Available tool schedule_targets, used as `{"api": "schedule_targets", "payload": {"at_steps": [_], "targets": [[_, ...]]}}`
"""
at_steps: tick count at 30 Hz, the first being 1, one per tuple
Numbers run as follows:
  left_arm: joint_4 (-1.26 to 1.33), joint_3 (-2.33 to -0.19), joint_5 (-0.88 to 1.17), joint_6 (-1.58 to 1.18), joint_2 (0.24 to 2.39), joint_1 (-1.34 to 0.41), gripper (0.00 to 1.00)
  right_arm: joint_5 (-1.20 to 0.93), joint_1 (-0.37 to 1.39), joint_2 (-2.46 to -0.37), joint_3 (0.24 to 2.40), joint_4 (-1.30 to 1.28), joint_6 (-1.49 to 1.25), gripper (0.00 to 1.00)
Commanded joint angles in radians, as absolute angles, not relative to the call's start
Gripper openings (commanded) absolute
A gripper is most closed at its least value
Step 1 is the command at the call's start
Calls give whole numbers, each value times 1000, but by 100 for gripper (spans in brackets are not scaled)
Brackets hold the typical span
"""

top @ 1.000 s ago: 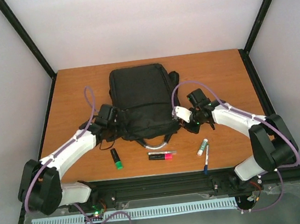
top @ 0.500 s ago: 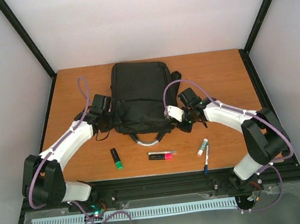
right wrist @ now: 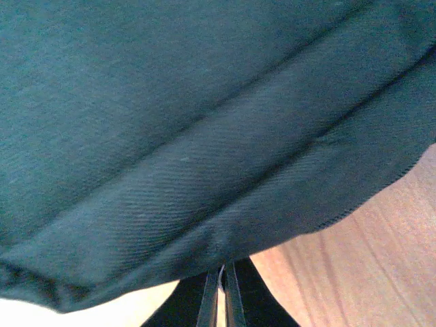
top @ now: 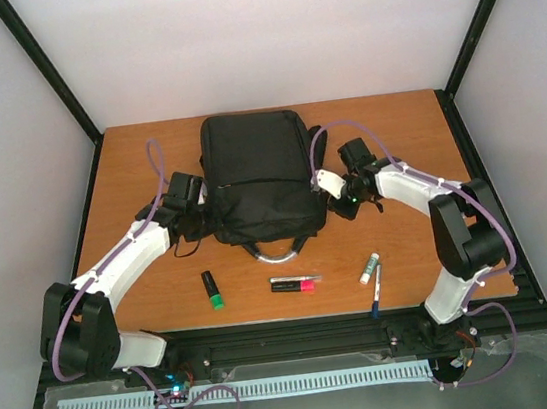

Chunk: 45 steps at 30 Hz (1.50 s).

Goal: Pack the student bag
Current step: Zip the student bag at the center of the board.

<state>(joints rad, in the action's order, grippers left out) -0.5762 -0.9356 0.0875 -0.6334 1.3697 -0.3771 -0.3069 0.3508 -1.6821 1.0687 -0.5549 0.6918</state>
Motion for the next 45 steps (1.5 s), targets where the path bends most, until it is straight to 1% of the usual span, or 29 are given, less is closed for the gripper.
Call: {"api": "schedule_targets", "payload": {"at_steps": [1, 10, 13, 17, 20, 23, 24, 25, 26, 27, 28, 29, 31, 33, 36, 38, 42, 45], "targets": [[-521, -944, 81, -601, 1349, -362, 1, -304, 316, -1736, 1148, -559, 716, 3], [-509, -937, 133, -558, 1358, -362, 1, -281, 294, -1864, 1266, -513, 704, 3], [-457, -914, 174, -536, 1332, -362, 1, -285, 295, -1922, 1326, -508, 703, 3], [-471, -922, 147, -521, 1332, -362, 1, -275, 294, -1973, 1404, -506, 713, 3], [-477, -926, 126, -525, 1343, -362, 1, -260, 286, -1989, 1437, -518, 719, 3], [-515, -937, 110, -527, 1341, -362, 2, -286, 286, -1949, 1395, -521, 726, 3], [-529, -946, 103, -522, 1336, -362, 12, -297, 289, -1929, 1370, -521, 726, 3], [-538, -953, 92, -516, 1323, -363, 37, -304, 294, -1910, 1346, -521, 727, 3], [-547, -957, 66, -514, 1300, -364, 49, -310, 301, -1888, 1318, -522, 729, 3], [-554, -959, 39, -501, 1259, -369, 67, -315, 309, -1868, 1292, -519, 730, 3], [-559, -962, 12, -482, 1228, -380, 74, -321, 315, -1849, 1269, -515, 728, 3], [-561, -968, -11, -459, 1200, -395, 77, -328, 322, -1831, 1251, -513, 723, 3], [-559, -988, -61, -399, 1166, -461, 78, -352, 329, -1798, 1226, -513, 706, 3], [-557, -1023, -143, -332, 1176, -571, 78, -384, 333, -1771, 1209, -514, 685, 3], [-559, -1101, -258, -242, 1264, -746, 79, -422, 345, -1731, 1184, -510, 658, 3], [-542, -1154, -287, -198, 1347, -816, 79, -435, 351, -1712, 1178, -508, 645, 3], [-434, -1218, -333, -110, 1497, -905, 75, -453, 351, -1697, 1169, -515, 637, 3], [-317, -1215, -303, -47, 1558, -929, 73, -483, 351, -1675, 1150, -509, 626, 3]]}}
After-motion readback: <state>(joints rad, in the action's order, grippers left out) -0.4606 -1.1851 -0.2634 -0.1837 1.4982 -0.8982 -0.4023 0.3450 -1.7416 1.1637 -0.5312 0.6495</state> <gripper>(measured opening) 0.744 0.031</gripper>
